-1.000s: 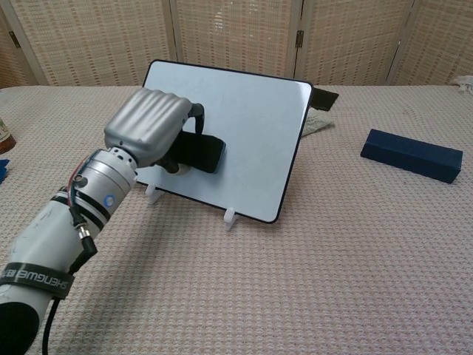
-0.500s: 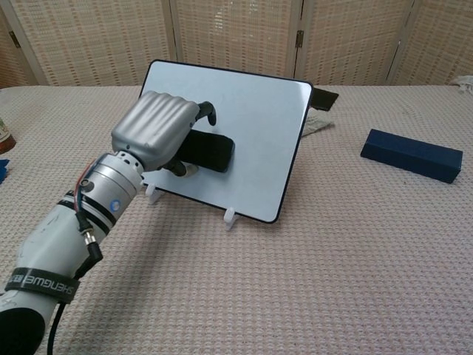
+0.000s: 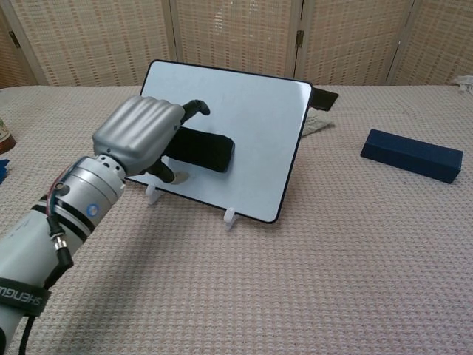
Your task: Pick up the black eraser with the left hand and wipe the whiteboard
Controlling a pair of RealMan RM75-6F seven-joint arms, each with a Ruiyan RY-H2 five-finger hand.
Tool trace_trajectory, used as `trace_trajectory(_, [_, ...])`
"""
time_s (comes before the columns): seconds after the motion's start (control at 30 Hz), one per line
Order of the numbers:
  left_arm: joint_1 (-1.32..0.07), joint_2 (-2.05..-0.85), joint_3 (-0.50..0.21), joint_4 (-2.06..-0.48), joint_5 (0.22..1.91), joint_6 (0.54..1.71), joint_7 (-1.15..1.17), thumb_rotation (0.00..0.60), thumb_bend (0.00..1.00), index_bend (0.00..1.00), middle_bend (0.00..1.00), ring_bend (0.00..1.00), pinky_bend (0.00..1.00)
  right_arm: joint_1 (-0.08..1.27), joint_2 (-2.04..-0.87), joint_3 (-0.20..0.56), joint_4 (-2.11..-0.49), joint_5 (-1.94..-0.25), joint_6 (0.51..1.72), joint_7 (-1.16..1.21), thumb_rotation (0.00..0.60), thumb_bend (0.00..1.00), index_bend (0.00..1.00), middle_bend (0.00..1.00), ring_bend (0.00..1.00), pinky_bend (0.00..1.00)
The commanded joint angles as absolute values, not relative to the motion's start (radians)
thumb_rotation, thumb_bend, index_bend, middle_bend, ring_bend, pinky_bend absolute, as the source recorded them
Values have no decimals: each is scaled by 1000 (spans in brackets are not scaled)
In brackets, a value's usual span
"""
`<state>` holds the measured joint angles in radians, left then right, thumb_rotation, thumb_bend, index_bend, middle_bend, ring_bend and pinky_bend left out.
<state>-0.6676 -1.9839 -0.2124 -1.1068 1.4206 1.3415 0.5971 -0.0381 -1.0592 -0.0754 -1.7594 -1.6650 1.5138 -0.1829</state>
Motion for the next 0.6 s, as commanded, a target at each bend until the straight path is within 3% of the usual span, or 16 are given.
trace_trajectory(0.03, [-533, -1780, -132, -1394, 1402, 1412, 698, 600, 184, 154, 952, 738, 977, -39, -1060, -79, -1758, -1672, 1515, -186, 600, 295, 0, 0, 0, 0])
trace_trajectory(0.07, [-504, -1733, -111, -1450, 1410, 1437, 697, 600, 183, 154, 892, 673, 931, -40, -1061, -80, -1758, -1675, 1516, -187, 600, 294, 0, 0, 0, 0])
trace_trajectory(0.13, [-433, -1612, -51, -1579, 1420, 1479, 660, 600, 184, 147, 688, 510, 710, -41, -1063, -83, -1756, -1680, 1515, -192, 600, 295, 0, 0, 0, 0])
trace_trajectory(0.2, [-362, -1484, 9, -1699, 1413, 1513, 610, 600, 186, 113, 391, 264, 363, -41, -1067, -84, -1756, -1681, 1512, -199, 600, 295, 0, 0, 0, 0])
trace_trajectory(0.3, [-281, -1329, 92, -1799, 1425, 1550, 506, 600, 189, 76, 132, 44, 86, -37, -1072, -85, -1758, -1677, 1500, -208, 600, 294, 0, 0, 0, 0])
trace_trajectory(0.43, [-165, -1223, 192, -1759, 1526, 1651, 286, 600, 191, 70, 81, 0, 0, -26, -1085, -84, -1760, -1670, 1474, -231, 600, 295, 0, 0, 0, 0])
trace_trajectory(0.6, [-67, -1249, 214, -1632, 1590, 1750, 170, 600, 191, 79, 81, 0, 0, -20, -1100, -90, -1758, -1683, 1459, -256, 600, 295, 0, 0, 0, 0])
